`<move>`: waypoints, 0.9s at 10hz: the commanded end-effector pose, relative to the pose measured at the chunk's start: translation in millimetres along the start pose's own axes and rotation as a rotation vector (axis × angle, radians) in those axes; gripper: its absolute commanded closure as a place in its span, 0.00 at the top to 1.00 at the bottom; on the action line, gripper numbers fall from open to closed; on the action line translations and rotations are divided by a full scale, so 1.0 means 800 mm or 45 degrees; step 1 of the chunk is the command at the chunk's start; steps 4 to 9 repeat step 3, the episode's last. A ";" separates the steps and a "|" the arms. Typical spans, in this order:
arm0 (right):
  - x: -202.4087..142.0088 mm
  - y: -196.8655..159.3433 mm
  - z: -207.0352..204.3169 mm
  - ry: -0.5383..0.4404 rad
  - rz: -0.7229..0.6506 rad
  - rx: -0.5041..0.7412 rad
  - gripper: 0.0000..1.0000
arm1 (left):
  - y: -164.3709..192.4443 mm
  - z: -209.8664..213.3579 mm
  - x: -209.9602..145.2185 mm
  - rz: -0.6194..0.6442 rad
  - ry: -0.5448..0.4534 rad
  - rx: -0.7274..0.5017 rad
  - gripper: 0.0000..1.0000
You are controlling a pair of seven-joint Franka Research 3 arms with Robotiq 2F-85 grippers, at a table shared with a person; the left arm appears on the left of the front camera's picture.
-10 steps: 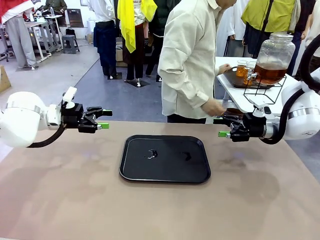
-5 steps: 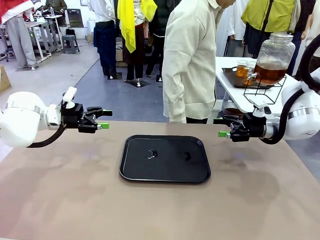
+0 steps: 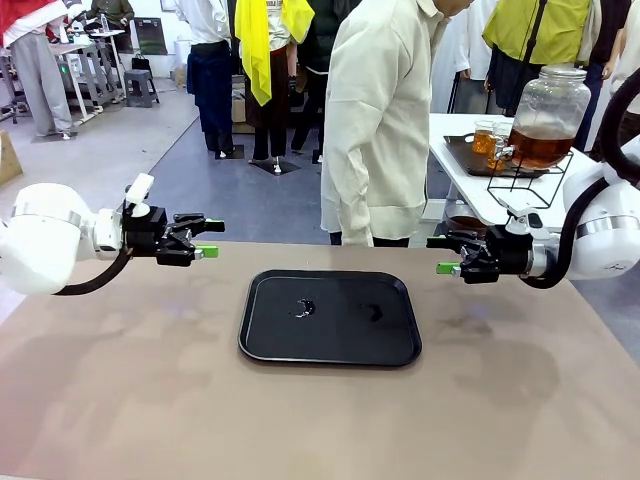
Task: Pour the drink into the iced cup.
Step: Open the gripper to release the iced cup you were holding.
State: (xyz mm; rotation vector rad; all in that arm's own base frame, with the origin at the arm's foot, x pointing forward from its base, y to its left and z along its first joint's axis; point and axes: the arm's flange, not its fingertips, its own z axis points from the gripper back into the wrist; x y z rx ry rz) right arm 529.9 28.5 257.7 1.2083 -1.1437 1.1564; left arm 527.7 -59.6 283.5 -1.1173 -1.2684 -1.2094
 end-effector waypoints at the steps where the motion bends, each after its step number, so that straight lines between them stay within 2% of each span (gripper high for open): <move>1: 0.002 -0.001 -0.002 0.000 0.004 0.003 1.00 | 0.001 0.000 0.002 -0.002 -0.005 -0.004 1.00; 9: 0.002 -0.001 -0.002 0.000 0.004 0.003 1.00 | 0.001 0.000 0.002 -0.002 -0.005 -0.004 1.00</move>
